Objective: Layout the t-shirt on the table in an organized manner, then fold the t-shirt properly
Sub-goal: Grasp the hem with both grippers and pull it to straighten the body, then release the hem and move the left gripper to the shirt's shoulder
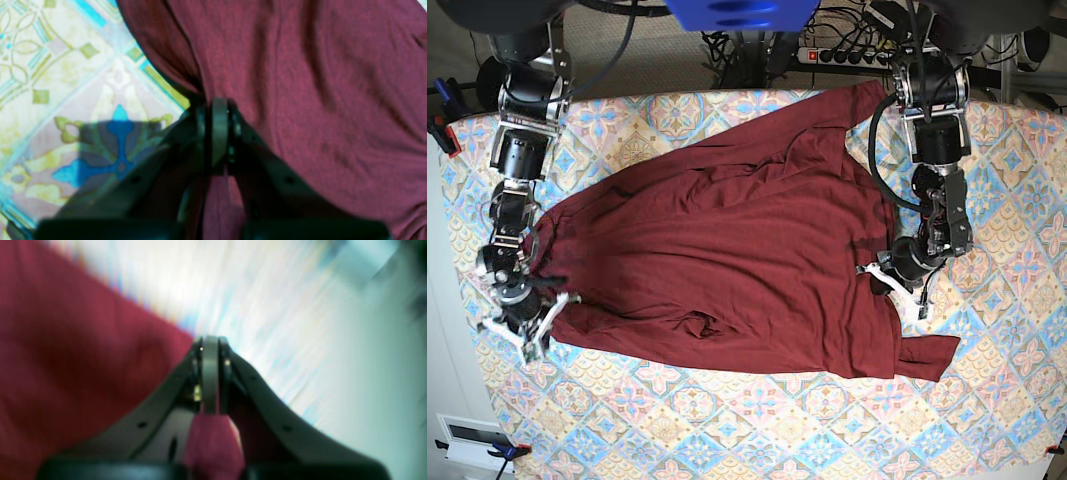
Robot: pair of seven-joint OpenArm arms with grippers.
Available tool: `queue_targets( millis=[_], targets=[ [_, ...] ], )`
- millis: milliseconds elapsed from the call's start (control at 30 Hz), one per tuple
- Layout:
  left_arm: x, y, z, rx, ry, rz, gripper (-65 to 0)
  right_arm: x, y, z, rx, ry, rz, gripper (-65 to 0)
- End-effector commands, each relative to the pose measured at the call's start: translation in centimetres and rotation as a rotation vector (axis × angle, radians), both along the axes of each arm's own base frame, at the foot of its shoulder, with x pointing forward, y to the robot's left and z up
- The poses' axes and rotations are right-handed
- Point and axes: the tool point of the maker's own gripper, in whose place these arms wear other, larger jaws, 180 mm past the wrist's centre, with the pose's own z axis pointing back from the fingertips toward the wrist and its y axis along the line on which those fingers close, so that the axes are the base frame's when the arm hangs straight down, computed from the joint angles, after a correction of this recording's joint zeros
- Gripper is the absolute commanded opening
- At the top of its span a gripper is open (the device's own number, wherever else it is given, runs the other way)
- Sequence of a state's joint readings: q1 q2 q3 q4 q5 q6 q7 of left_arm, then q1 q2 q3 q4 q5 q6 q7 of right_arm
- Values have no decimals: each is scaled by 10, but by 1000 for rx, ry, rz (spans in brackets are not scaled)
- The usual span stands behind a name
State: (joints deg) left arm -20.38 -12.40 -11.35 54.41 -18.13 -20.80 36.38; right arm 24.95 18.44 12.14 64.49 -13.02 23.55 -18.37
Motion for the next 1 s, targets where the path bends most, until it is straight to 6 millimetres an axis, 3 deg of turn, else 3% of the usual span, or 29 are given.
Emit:
queue_targets(
  millis=[0, 67, 233, 367, 433, 633, 733, 867, 967],
  targets=[
    [0, 18, 2, 52, 36, 8, -616, -1, -9, 10, -30, -16, -11, -649],
    [10, 48, 19, 98, 10, 36, -647, -6, -10, 11, -39, -23, -10, -649],
    [30, 117, 65, 209, -95, 109, -645, -26, -8, -5, -59, 16, -1, -649],
    [43, 173, 85, 222, -104, 214, -645, -40, -3, -7, -85, 13, 18, -649],
    [43, 190, 84, 207, -95, 262, -645, -47, 0, -10, -93, 18, 25, -649],
    [48, 191, 87, 201, -96, 265, -621, -63, 8, -13, -117, 22, 54, -649],
    [41, 186, 77, 180, -29, 254, -534, -70, 8, -21, -125, 61, 55, -649],
    [36, 171, 80, 57, -16, 248, -358, -83, 20, -42, -129, 208, 159, -615],
    [14, 177, 82, -8, -27, 252, -329, -92, 23, -52, -142, 283, 196, -535]
  ],
)
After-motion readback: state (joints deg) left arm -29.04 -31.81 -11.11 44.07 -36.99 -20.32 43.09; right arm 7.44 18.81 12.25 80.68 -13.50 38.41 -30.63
